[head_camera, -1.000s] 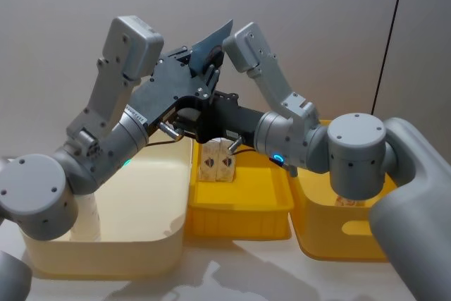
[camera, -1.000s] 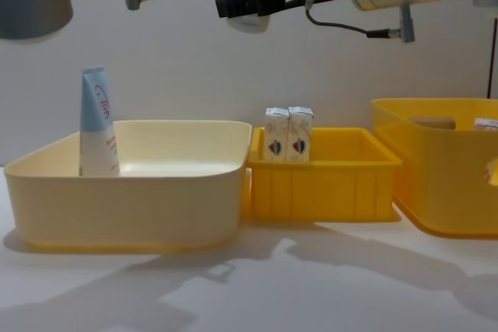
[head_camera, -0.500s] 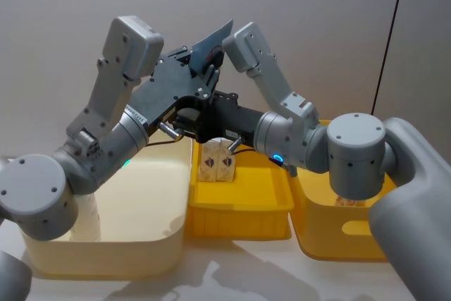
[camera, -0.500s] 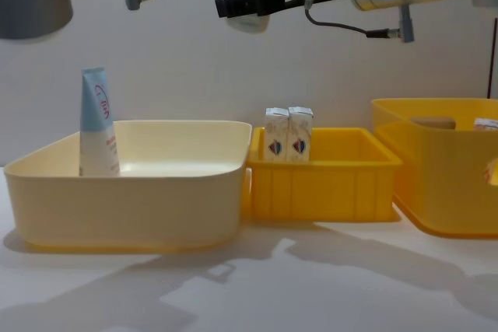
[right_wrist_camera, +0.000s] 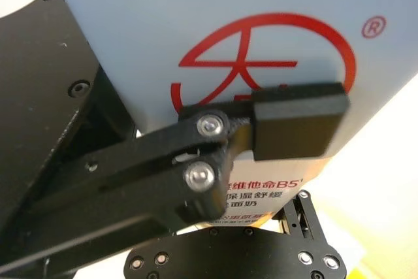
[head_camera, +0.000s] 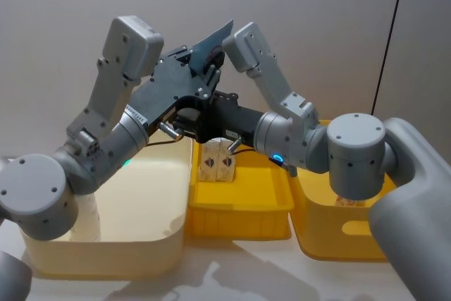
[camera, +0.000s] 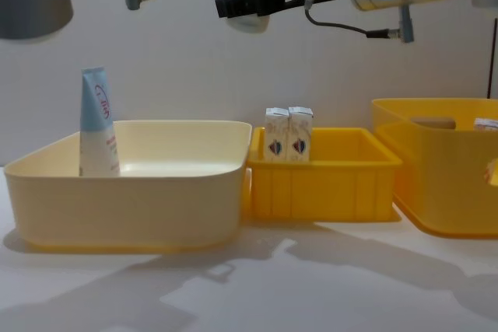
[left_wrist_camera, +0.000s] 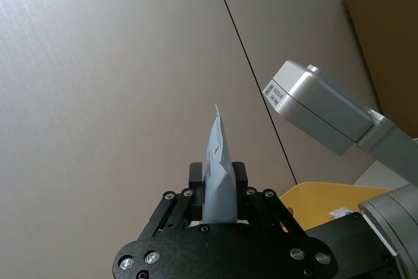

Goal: Bimanual collaborative sorting of washing and personal care products

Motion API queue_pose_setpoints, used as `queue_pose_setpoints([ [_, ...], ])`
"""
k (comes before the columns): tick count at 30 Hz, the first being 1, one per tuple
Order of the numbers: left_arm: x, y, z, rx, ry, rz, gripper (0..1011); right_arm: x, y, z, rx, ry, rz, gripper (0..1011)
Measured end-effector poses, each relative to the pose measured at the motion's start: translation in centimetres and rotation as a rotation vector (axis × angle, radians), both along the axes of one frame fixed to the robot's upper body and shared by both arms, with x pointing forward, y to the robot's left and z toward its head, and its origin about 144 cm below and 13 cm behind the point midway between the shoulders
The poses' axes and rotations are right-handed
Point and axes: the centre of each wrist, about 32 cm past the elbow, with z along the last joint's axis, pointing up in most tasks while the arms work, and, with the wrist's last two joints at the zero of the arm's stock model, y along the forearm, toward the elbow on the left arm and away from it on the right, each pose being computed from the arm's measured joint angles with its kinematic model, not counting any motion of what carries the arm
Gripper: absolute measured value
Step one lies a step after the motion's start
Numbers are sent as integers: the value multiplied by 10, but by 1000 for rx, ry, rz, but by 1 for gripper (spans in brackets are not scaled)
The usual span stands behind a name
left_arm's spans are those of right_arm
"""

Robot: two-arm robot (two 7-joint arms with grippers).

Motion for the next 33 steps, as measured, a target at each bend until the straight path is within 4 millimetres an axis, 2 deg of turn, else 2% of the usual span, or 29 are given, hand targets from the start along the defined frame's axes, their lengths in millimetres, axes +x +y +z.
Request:
queue_pose_setpoints([
  [2, 0, 0, 0, 0, 0, 0, 269, 0, 0, 0, 0, 0, 0, 666],
  [9, 0, 0, 0, 0, 0, 0, 512, 0, 0, 0, 0, 0, -1, 666],
  [12, 0, 0, 0, 0, 0, 0, 570, 0, -1, 0, -1, -1, -6, 666],
  [13, 0, 0, 0, 0, 0, 0, 638, 0, -1, 0, -2, -2, -7, 666],
  [15, 0, 0, 0, 0, 0, 0, 678, 0, -2, 0, -4, -4, -19, 666],
  [25, 0, 0, 0, 0, 0, 0, 980, 3, -18, 3, -6, -4, -113, 666],
  [33, 0, 0, 0, 0, 0, 0, 1000, 3, -36, 5, 6, 8, -224, 666],
])
